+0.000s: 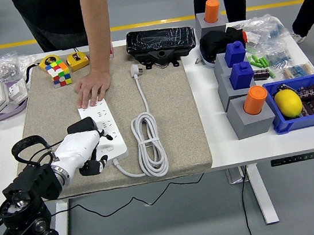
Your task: Pick up the plug,place it near the board,insert it into the board,press the button
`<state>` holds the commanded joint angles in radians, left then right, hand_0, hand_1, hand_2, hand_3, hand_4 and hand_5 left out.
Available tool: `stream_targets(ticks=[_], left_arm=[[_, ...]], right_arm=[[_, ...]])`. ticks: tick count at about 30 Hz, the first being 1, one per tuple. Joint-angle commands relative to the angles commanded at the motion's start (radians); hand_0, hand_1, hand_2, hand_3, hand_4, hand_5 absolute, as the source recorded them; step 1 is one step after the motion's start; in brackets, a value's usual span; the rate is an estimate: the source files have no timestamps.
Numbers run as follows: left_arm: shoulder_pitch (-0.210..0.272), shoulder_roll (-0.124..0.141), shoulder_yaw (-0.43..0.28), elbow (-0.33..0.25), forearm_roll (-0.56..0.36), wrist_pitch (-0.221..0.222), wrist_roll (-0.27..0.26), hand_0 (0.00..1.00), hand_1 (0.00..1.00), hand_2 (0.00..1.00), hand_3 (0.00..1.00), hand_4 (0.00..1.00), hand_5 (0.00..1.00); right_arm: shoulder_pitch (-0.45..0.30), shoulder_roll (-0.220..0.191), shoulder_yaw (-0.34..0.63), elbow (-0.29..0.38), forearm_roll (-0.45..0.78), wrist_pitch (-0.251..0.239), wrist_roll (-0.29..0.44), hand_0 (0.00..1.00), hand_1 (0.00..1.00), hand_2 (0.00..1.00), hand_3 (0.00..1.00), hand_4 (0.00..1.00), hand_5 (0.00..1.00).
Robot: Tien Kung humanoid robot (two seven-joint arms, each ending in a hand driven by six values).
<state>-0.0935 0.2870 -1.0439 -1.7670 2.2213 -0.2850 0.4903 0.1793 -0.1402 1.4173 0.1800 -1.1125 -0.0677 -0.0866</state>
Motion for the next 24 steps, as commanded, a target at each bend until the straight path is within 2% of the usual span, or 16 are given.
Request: stream_targets(ticks=[1,6,18,19,24], left_arm=[[-0.001,-0.001,0.001,0.009,-0.002,0.001,-0.002,0.149,0.02,0.136,0.794,0.687,0.002],[-0.001,-0.005,0.004,0.041,-0.007,0.001,-0.006,0.149,0.02,0.136,0.794,0.687,0.002],[-0.004,-0.009,0.002,0.066,-0.008,-0.003,-0.01,0.15,0.019,0.135,0.774,0.665,0.002],[-0.004,-0.009,0.002,0.067,-0.01,-0.006,-0.01,0.149,0.019,0.135,0.724,0.66,0.002],[-0.001,-0.008,0.0,0.068,-0.013,-0.018,-0.007,0.149,0.019,0.135,0.724,0.66,0.002]], right_arm=[[0.0,0.0,0.0,0.0,0.0,0.0,0.0,0.805,0.749,0.729,0.768,0.998,0.998],[0.002,-0.002,-0.001,0.0,0.001,0.0,0.001,0.805,0.749,0.729,0.768,0.998,0.998],[0.004,-0.003,0.0,0.0,0.001,-0.001,0.001,0.806,0.749,0.729,0.768,0.998,0.998],[0.004,-0.003,0.0,0.0,0.0,-0.001,0.0,0.806,0.749,0.729,0.768,0.998,0.998],[0.001,-0.001,0.001,0.0,0.0,-0.001,0.001,0.806,0.749,0.729,0.768,0.998,0.998]])
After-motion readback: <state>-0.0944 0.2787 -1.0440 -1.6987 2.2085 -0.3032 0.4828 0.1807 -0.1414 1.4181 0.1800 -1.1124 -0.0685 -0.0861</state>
